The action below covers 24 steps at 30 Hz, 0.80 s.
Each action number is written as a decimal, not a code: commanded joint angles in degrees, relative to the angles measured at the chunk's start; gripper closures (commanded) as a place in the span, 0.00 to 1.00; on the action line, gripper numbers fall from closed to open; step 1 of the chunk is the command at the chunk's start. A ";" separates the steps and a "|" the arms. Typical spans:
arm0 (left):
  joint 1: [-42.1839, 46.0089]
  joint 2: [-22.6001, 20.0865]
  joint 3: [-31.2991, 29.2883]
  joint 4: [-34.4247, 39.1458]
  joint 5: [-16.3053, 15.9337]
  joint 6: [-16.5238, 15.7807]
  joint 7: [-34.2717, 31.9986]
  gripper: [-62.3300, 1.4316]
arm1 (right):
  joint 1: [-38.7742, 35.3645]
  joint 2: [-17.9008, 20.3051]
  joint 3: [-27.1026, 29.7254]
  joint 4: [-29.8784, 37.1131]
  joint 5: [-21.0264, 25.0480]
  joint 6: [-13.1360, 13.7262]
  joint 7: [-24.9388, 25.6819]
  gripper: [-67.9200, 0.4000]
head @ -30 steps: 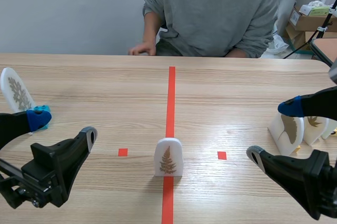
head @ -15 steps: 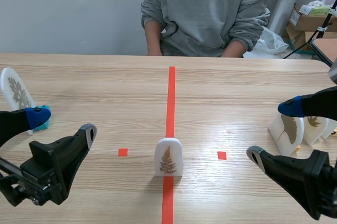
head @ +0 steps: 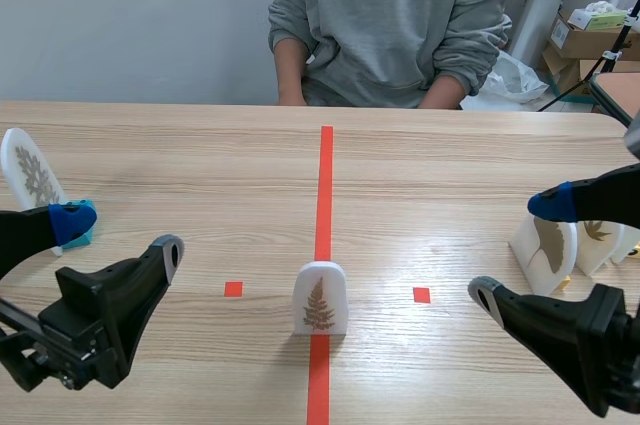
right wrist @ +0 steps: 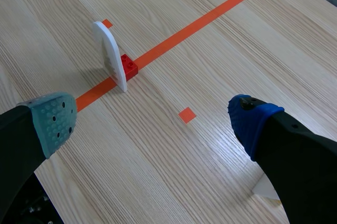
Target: Do the leaf sorting experiment
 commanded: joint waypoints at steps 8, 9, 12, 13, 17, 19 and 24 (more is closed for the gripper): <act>0.42 0.00 -0.04 1.11 -0.35 -0.13 -0.76 0.09 | 0.50 0.72 0.26 0.46 1.01 0.44 0.59 0.13; 0.42 0.00 -0.04 1.11 -0.35 -0.13 -0.76 0.09 | 0.50 0.72 0.26 0.46 1.01 0.44 0.59 0.13; 0.28 -0.02 -0.04 1.11 -0.35 -0.13 -0.74 0.09 | 0.50 0.72 0.26 0.46 1.01 0.44 0.59 0.13; 0.26 -0.02 -0.04 1.07 -0.35 -0.13 -0.63 0.09 | 0.50 0.72 0.26 0.46 1.01 0.44 0.57 0.13; -1.09 -0.24 -0.02 0.46 -0.28 -0.68 -0.07 0.09 | 0.50 0.72 0.26 0.46 0.98 0.44 0.39 0.13; -2.36 -1.03 0.02 -0.55 -0.17 -2.34 0.09 0.09 | 0.50 0.72 0.26 0.46 0.98 0.44 0.39 0.13; -6.45 -4.31 0.13 -5.18 0.04 -7.72 0.31 0.09 | 0.50 0.72 0.26 0.46 0.76 0.44 0.37 0.13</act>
